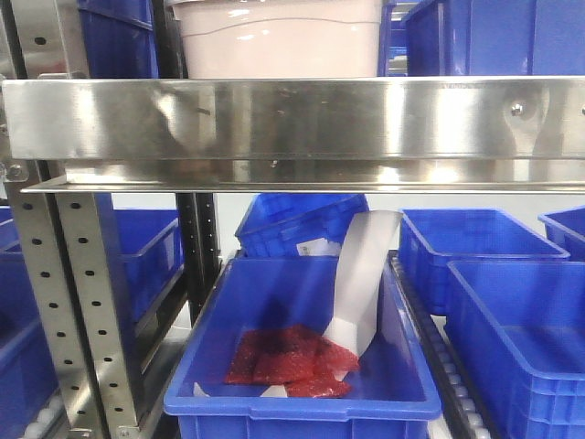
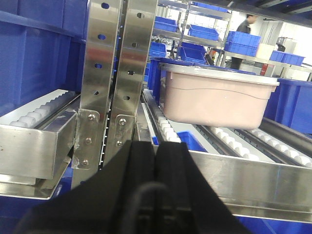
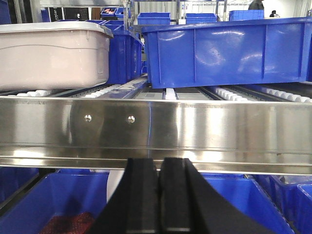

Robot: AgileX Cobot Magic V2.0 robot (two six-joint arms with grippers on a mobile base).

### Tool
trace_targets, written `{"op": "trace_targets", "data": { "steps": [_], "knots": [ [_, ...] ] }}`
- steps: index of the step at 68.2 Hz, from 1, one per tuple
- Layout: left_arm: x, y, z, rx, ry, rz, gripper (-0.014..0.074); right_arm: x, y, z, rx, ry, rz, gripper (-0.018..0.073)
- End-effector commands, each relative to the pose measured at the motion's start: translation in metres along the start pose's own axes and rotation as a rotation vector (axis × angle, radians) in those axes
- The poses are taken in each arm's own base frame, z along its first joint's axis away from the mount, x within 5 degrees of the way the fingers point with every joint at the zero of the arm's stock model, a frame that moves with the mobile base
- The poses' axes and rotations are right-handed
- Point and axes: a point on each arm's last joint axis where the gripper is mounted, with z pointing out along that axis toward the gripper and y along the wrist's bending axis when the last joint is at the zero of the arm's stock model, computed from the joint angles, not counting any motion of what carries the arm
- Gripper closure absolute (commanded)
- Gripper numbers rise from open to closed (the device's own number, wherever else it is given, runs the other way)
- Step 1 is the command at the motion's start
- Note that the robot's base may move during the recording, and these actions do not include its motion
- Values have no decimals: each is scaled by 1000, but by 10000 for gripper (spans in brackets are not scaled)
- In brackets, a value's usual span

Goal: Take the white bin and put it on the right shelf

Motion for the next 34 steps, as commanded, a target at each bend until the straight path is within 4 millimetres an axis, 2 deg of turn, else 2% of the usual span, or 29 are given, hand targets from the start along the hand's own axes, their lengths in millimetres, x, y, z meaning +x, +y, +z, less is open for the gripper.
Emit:
{"op": "trace_targets", "data": {
  "steps": [1, 10, 34],
  "knots": [
    [-13, 1, 0, -26, -64, -13, 713, -8, 0, -2, -3, -92, -15, 484],
    [-13, 1, 0, -26, -64, -13, 713, -2, 0, -1, -2, -33, -18, 484],
    [-13, 1, 0, -26, -64, -13, 713, -3, 0, -2, -2, -41, -18, 484]
  ]
}}
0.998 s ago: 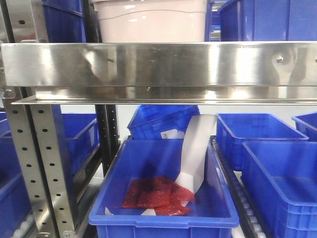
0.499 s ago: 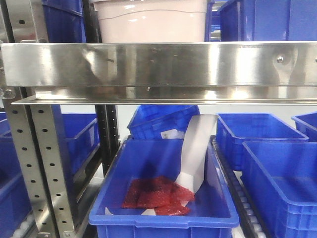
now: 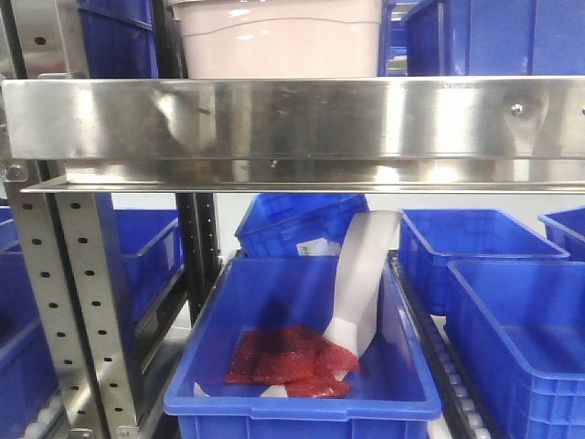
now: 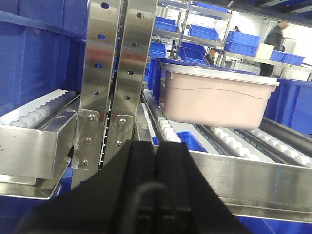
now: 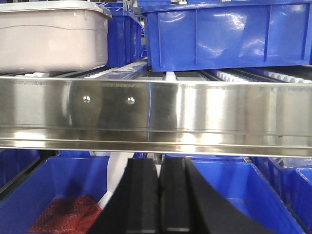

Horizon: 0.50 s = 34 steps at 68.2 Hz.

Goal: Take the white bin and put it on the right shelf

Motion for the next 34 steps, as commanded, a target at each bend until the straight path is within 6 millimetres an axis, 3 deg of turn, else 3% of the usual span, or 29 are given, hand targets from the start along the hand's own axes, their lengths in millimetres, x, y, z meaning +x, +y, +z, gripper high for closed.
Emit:
{"op": "trace_targets", "data": {
  "steps": [1, 34],
  "knots": [
    [-13, 1, 0, -26, -64, -13, 713, -8, 0, -2, -2, -101, -14, 484],
    [-13, 1, 0, -26, -64, -13, 713, -8, 0, -2, -2, -101, -14, 484]
  ]
}}
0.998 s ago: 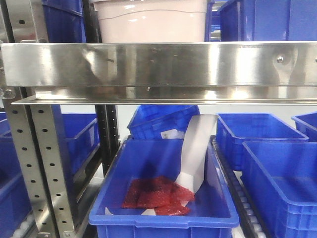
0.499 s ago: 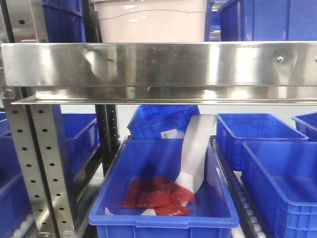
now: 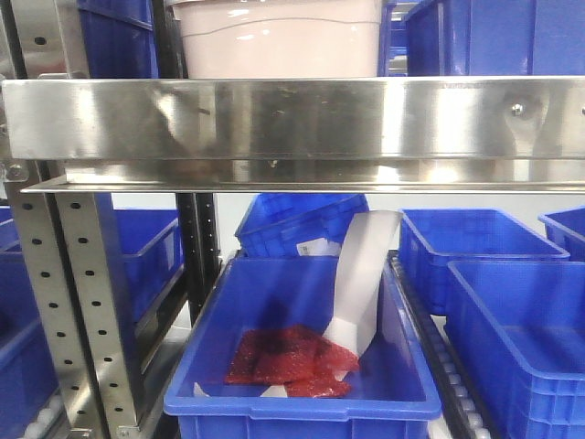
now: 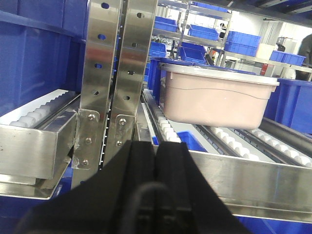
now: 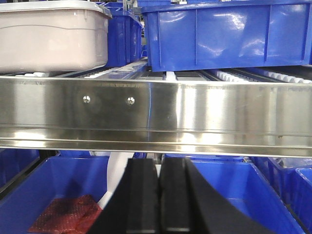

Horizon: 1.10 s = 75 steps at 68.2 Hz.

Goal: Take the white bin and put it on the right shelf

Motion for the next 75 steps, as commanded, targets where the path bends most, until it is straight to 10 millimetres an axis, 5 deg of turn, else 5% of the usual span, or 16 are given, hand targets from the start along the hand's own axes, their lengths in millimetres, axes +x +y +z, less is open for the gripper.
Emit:
{"op": "trace_targets", "data": {
  "steps": [1, 20, 49, 75],
  "knots": [
    [-13, 1, 0, -26, -64, -13, 713, -8, 0, -2, -2, -101, -16, 484],
    [-4, 6, 1, -63, -60, 110, 713, -8, 0, -2, -2, -101, -16, 484],
    [70, 15, -3, -56, 33, 79, 713, -8, 0, -2, -2, -101, -16, 484],
    [81, 15, -21, -24, -26, 76, 713, -8, 0, -2, -2, -101, -16, 484]
  ]
}}
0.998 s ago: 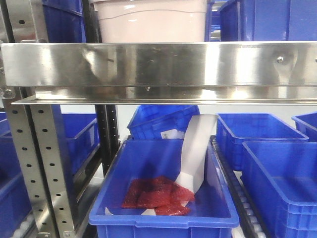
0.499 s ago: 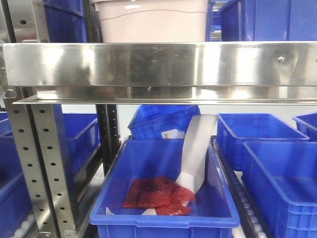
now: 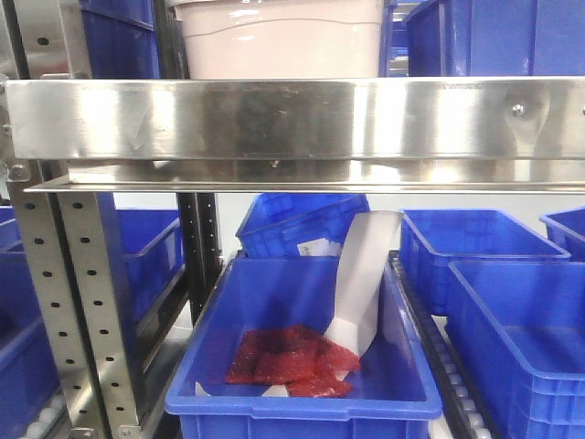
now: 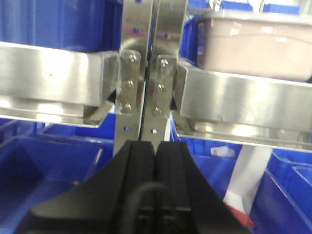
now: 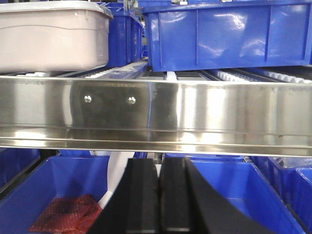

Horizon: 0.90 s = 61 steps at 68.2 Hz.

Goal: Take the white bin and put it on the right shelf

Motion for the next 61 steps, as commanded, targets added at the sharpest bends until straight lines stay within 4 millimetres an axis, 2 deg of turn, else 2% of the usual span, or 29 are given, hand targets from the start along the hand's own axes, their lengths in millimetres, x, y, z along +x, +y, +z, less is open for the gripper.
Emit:
{"op": "trace_targets", "data": {
  "steps": [1, 61],
  "knots": [
    [-7, -2, -1, 29, -82, -6, 713, -9, 0, -2, -2, -103, -15, 484],
    [-7, -2, -1, 32, -80, 43, 713, -9, 0, -2, -2, -103, -15, 484]
  ]
}}
